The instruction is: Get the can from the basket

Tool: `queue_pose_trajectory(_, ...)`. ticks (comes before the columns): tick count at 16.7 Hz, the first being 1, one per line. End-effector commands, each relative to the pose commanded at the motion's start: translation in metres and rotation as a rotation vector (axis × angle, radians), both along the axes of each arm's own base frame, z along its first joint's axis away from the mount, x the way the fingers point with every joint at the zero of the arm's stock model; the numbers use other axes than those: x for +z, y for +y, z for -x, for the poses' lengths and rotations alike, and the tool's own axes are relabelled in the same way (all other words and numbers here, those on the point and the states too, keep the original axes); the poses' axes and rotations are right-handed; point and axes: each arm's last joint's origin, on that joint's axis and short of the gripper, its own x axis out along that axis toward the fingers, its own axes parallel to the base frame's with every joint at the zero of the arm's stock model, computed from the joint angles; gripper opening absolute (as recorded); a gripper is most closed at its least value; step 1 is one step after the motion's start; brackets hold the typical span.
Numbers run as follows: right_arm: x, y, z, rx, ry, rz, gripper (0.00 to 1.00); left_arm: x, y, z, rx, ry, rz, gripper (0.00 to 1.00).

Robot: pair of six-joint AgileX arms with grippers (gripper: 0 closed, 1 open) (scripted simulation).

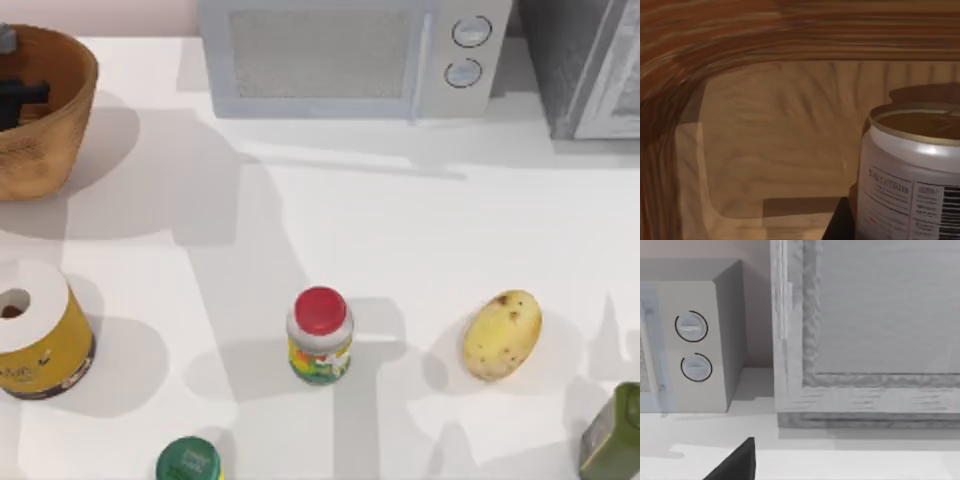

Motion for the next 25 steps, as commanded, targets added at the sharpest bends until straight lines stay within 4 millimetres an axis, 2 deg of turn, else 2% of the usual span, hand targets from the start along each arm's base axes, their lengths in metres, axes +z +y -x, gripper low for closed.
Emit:
queue_pose_trajectory(1, 0.000, 0.000, 0.000, 0.000, 0.000, 0.000, 1.00, 0.020, 0.001, 0.007, 0.013, -0.017, -0.006, 0.00)
queue_pose_trajectory(3, 0.000, 0.000, 0.000, 0.000, 0.000, 0.000, 1.00, 0.022, 0.000, 0.008, 0.014, -0.023, -0.011, 0.00)
queue_pose_trajectory(5, 0.000, 0.000, 0.000, 0.000, 0.000, 0.000, 1.00, 0.034, -0.003, 0.013, 0.014, -0.048, -0.034, 0.00)
queue_pose_trajectory(7, 0.000, 0.000, 0.000, 0.000, 0.000, 0.000, 1.00, 0.054, -0.009, 0.023, 0.012, -0.092, -0.069, 0.00)
queue_pose_trajectory(9, 0.000, 0.000, 0.000, 0.000, 0.000, 0.000, 1.00, 0.080, -0.019, 0.042, 0.008, -0.153, -0.110, 0.00)
queue_pose_trajectory(12, 0.000, 0.000, 0.000, 0.000, 0.000, 0.000, 1.00, 0.124, -0.036, 0.091, 0.008, -0.283, -0.169, 0.00)
queue_pose_trajectory(14, 0.000, 0.000, 0.000, 0.000, 0.000, 0.000, 1.00, 0.151, -0.048, 0.139, 0.012, -0.401, -0.200, 0.00)
queue_pose_trajectory(16, 0.000, 0.000, 0.000, 0.000, 0.000, 0.000, 1.00, 0.169, -0.058, 0.195, 0.022, -0.538, -0.219, 0.00)
queue_pose_trajectory(18, 0.000, 0.000, 0.000, 0.000, 0.000, 0.000, 1.00, 0.172, -0.066, 0.253, 0.037, -0.687, -0.224, 0.00)
queue_pose_trajectory(21, 0.000, 0.000, 0.000, 0.000, 0.000, 0.000, 1.00, 0.149, -0.073, 0.327, 0.060, -0.916, -0.203, 0.00)
queue_pose_trajectory(23, 0.000, 0.000, 0.000, 0.000, 0.000, 0.000, 1.00, 0.120, -0.076, 0.361, 0.070, -1.058, -0.174, 0.00)
queue_pose_trajectory(25, 0.000, 0.000, 0.000, 0.000, 0.000, 0.000, 1.00, 0.090, -0.078, 0.383, 0.075, -1.185, -0.139, 0.00)
